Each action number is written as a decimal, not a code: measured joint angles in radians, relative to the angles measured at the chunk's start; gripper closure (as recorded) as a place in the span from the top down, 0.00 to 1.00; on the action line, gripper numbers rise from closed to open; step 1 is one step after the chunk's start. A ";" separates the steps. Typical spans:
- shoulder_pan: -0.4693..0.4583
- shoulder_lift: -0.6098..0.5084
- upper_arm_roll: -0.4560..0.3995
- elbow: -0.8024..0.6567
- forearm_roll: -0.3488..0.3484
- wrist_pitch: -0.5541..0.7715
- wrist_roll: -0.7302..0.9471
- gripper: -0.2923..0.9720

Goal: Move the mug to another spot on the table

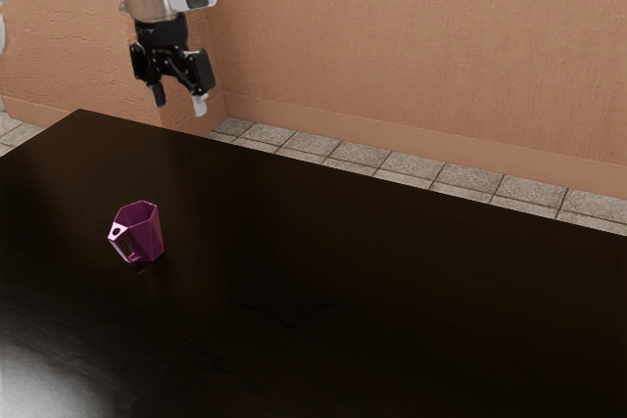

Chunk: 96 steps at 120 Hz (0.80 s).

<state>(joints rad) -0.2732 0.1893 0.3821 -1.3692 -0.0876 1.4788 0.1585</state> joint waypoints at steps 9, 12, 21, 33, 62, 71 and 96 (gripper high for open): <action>0.002 -0.071 -0.046 -0.122 0.015 0.032 0.007 0.77; 0.004 -0.085 -0.060 -0.147 0.018 0.040 0.010 0.77; -0.003 -0.109 -0.088 -0.219 0.037 0.059 0.018 0.77; -0.027 -0.115 -0.066 -0.371 0.064 0.117 0.040 0.77; 0.013 -0.088 0.117 -0.627 0.054 0.386 0.210 0.77; 0.012 -0.056 0.170 -0.641 0.020 0.456 0.280 0.77; 0.031 0.001 0.219 -0.645 -0.046 0.583 0.455 0.77</action>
<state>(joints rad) -0.2422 0.1901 0.6010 -2.0144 -0.1334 2.0615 0.6135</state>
